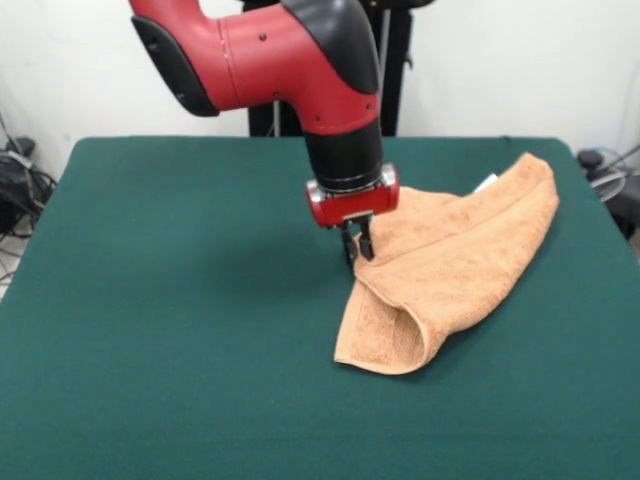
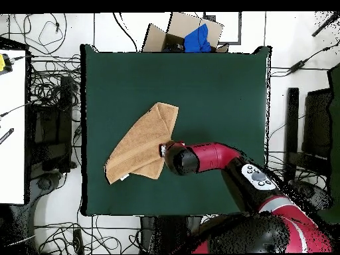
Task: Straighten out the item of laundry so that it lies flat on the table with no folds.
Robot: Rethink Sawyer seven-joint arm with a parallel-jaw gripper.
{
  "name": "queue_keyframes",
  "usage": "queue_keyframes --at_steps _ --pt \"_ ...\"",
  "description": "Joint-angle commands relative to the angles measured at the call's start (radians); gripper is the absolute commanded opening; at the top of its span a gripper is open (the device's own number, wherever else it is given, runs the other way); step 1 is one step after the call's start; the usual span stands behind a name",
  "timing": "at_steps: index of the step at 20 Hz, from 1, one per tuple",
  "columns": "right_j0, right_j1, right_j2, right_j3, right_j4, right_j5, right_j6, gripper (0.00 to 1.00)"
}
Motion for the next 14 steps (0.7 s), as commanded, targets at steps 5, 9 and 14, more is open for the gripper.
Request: queue_keyframes --at_steps 5,9,14 --pt "0.289 0.008 -0.315 -0.087 0.154 0.003 0.299 0.00" --pt "0.293 0.005 -0.313 -0.078 0.184 -0.014 0.270 0.00" --pt "0.316 -0.012 -0.323 -0.054 0.224 -0.028 0.254 0.00"
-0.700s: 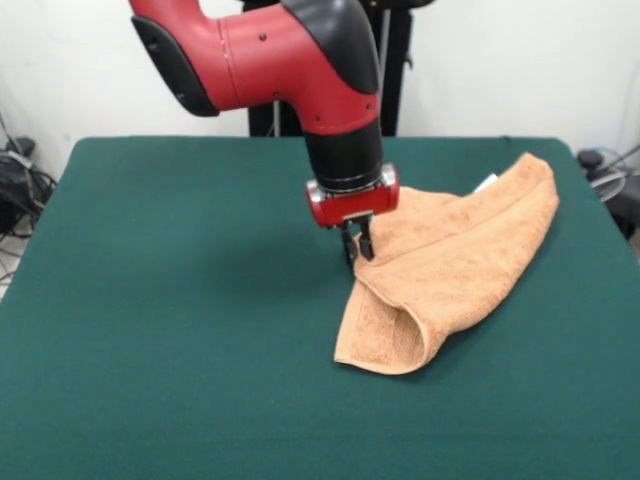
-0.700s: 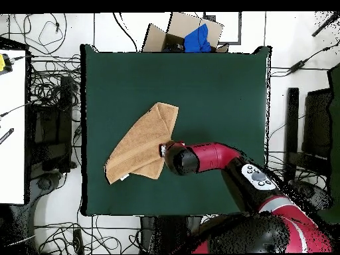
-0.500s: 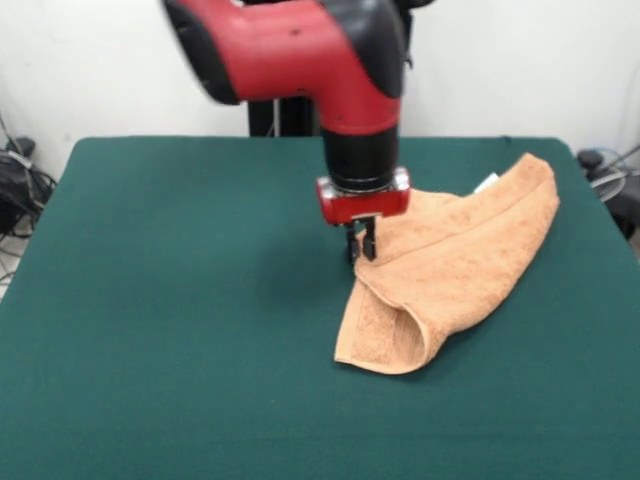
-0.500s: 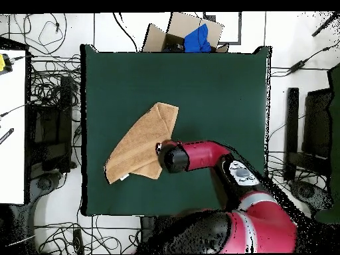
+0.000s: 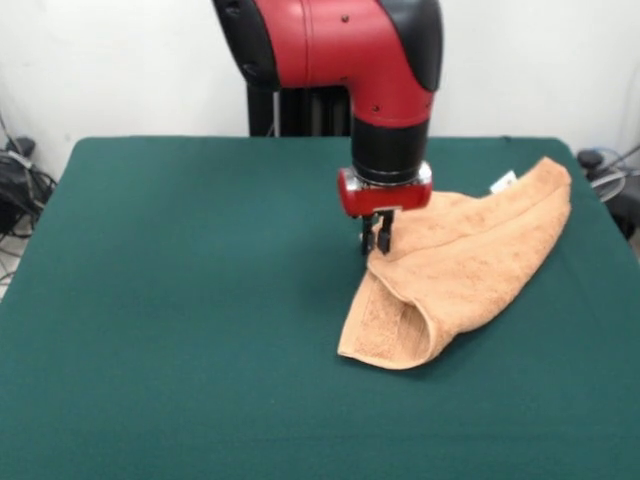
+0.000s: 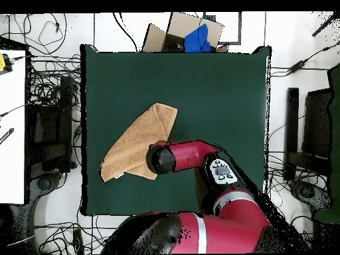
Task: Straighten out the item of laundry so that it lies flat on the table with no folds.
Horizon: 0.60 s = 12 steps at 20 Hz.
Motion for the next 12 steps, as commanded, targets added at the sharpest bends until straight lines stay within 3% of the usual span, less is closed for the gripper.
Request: queue_keyframes --at_steps 1,12 --pt "0.011 0.034 -0.073 -0.006 0.077 -0.029 0.229 0.00" --pt "0.019 0.036 -0.079 0.001 0.113 -0.033 0.191 0.00"
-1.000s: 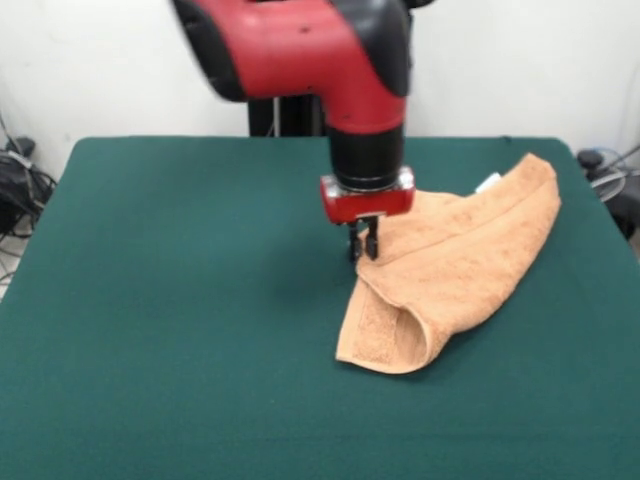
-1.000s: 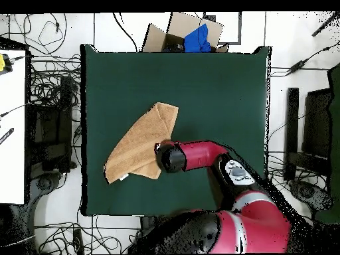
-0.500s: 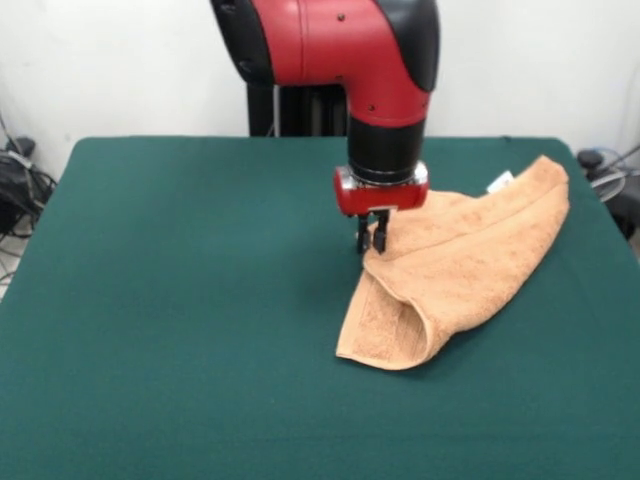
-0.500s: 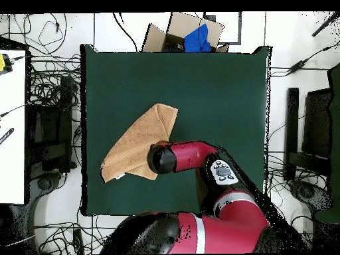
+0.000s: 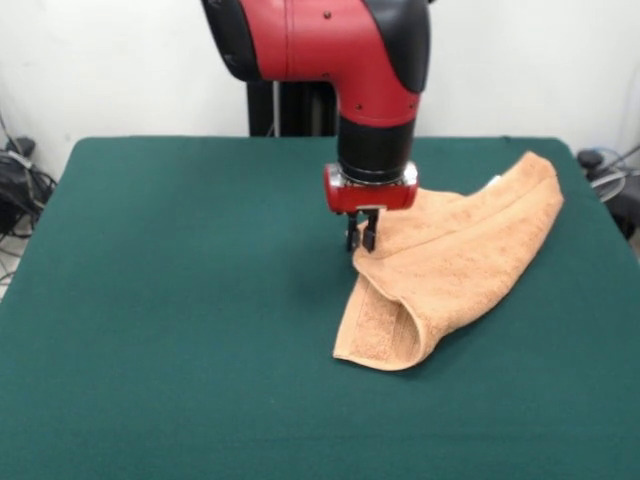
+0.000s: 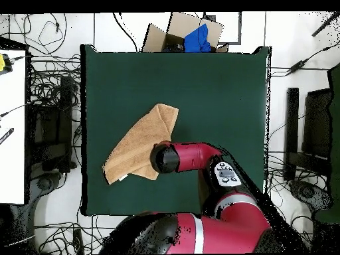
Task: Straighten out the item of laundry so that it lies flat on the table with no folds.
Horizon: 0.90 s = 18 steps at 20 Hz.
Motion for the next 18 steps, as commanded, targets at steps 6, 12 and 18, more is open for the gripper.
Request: queue_keyframes --at_steps 6,12,18 --pt "0.016 0.040 -0.042 0.003 0.047 -0.045 0.190 0.00" --pt "0.017 0.039 -0.033 0.005 0.070 -0.026 0.197 0.00" --pt "0.051 0.064 -0.022 -0.027 0.131 -0.015 0.228 0.00"
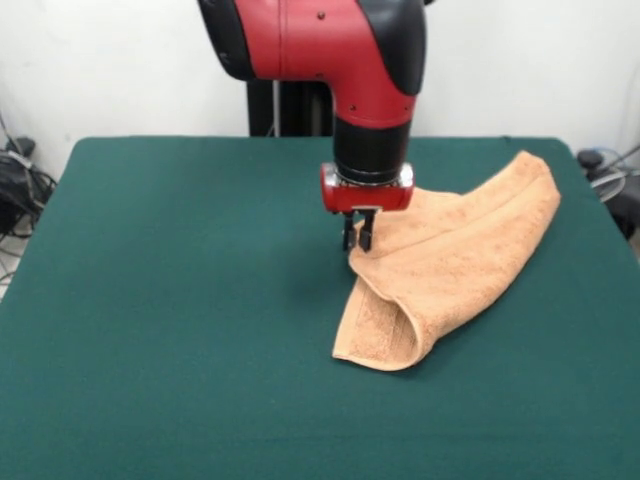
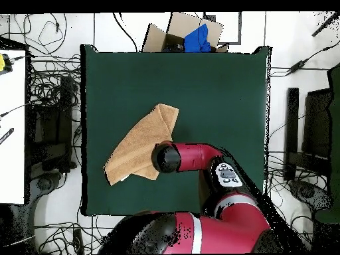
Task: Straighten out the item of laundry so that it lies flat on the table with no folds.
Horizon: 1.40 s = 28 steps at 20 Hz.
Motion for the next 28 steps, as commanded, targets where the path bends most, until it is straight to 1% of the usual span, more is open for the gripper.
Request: queue_keyframes --at_steps 1,5,10,18,28 --pt "0.051 0.062 -0.001 -0.031 0.094 -0.018 0.232 0.00" --pt "0.073 0.051 0.009 -0.034 0.146 -0.004 0.241 0.00" --pt "0.078 0.025 0.026 -0.033 0.206 0.035 0.230 0.00" --pt "0.118 0.070 0.021 -0.062 0.282 -0.001 0.237 0.00" --pt "0.121 0.041 0.030 -0.058 0.351 0.042 0.201 0.00"
